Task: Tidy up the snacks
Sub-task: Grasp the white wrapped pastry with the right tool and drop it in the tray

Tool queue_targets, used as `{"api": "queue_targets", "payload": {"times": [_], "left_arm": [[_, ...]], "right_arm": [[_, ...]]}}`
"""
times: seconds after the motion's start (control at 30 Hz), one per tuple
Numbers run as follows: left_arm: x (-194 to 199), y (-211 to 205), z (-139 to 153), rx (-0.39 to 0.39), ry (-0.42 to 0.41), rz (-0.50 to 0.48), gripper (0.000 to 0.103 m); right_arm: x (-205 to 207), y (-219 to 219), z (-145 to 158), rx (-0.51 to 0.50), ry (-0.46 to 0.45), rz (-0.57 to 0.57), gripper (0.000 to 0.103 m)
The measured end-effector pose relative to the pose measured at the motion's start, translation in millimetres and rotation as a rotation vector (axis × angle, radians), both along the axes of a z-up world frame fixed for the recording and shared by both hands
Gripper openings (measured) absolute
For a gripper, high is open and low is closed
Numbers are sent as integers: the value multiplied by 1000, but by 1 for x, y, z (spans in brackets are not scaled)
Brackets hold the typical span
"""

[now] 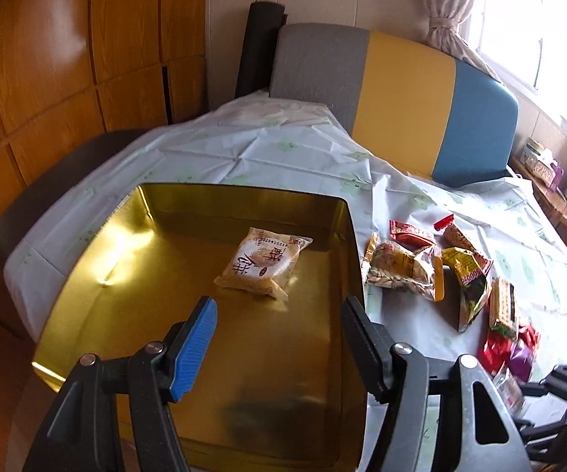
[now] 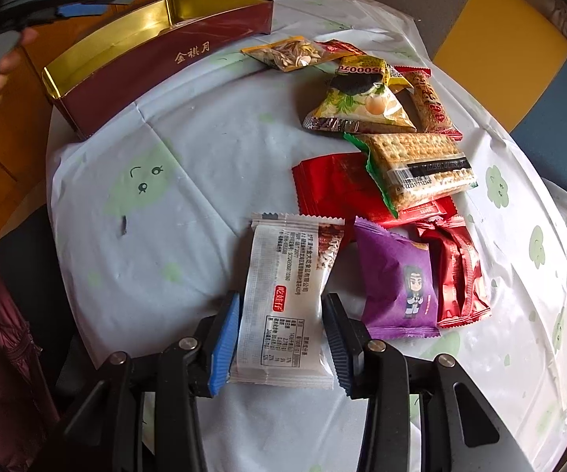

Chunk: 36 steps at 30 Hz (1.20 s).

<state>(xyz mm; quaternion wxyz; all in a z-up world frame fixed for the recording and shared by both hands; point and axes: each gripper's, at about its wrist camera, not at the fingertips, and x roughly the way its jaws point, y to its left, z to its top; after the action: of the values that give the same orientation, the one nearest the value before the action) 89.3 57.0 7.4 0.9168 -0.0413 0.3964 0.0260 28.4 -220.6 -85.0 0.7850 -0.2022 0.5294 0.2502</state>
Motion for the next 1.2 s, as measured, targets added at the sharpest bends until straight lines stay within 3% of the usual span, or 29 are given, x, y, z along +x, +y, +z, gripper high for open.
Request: {"api": "queue_targets", "payload": {"times": [0.17,0.3,0.63,0.87,1.0,1.2], "left_arm": [[-15,-3,5,43,-33,11,66],[-22,-3,1,99,-12,57,66],[-43,12,-15,16,-11,12,65],[-49,22,-18,6,-12,31,65],[-53,30,-18,45,-19,50,65],[-54,48,-17,1,-17,67,65]], "right_arm": [[2,-2,1,1,5,-6,43],[2,-1,1,0,-1,-1,43],[-4,2,0,-9,-29,20,41],[-1,-1,1,6,-14,-10,39],[4,0,4,5,9,-43,37],[10,17,30,74,11,-58,36]]}}
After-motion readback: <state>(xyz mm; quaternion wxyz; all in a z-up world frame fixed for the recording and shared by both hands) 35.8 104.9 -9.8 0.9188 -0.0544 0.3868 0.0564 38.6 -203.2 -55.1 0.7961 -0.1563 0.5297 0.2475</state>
